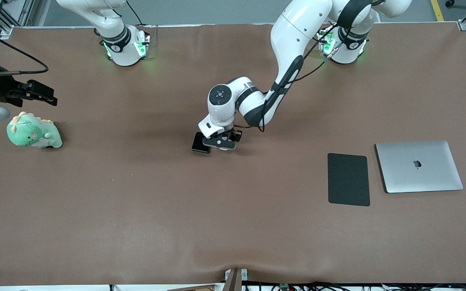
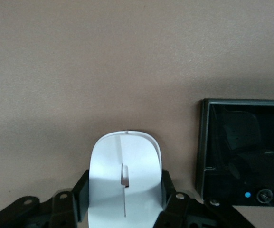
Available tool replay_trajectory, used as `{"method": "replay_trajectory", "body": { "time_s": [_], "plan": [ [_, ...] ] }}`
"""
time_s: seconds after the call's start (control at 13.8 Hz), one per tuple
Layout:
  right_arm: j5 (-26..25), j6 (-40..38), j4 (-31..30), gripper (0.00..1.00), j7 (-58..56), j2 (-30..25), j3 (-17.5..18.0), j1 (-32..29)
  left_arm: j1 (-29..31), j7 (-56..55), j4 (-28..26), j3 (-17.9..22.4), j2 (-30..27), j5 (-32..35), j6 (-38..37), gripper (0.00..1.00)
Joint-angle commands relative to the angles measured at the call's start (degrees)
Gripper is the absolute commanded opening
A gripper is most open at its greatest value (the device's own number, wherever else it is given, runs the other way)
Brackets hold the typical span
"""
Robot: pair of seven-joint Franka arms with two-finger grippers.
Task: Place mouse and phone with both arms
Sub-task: 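Lower the left gripper and grasp the white mouse while the right gripper approaches, then carry the mouse to the mouse pad while the right gripper reaches the phone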
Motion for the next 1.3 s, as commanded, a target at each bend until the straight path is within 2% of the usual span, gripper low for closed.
{"method": "replay_trajectory", "body": {
  "time_s": [0.0, 0.43, 0.58, 1.01, 1.23],
  "plan": [
    [0.68, -0.22, 0.97, 1.00, 0.48, 2.41, -0.24, 0.99, -0.04, -1.45, 0.69, 0.30, -0.93, 0.64, -3.02, 0.24],
    [0.51, 1.53, 1.06, 1.00, 0.30, 4.80, -0.33, 4.33, 1.89, -1.18, 0.95, 0.30, -5.67, 0.55, -7.68, 0.24],
    [0.77, 3.55, 1.06, 1.00, 0.12, 7.51, -0.24, 4.60, 3.02, -1.10, 0.95, 0.30, -7.86, 0.55, -8.91, 0.24],
    [0.77, 3.65, 0.88, 1.00, 0.83, 11.39, -0.24, 10.31, 7.15, -1.01, 0.95, 0.13, -14.64, -1.38, -10.50, 0.24],
    [4.09, 3.56, 0.44, 1.00, 0.91, 13.41, -0.24, 11.98, 10.14, -1.01, 0.86, 0.13, -17.54, -1.38, -10.85, 0.24]
  ]
}}
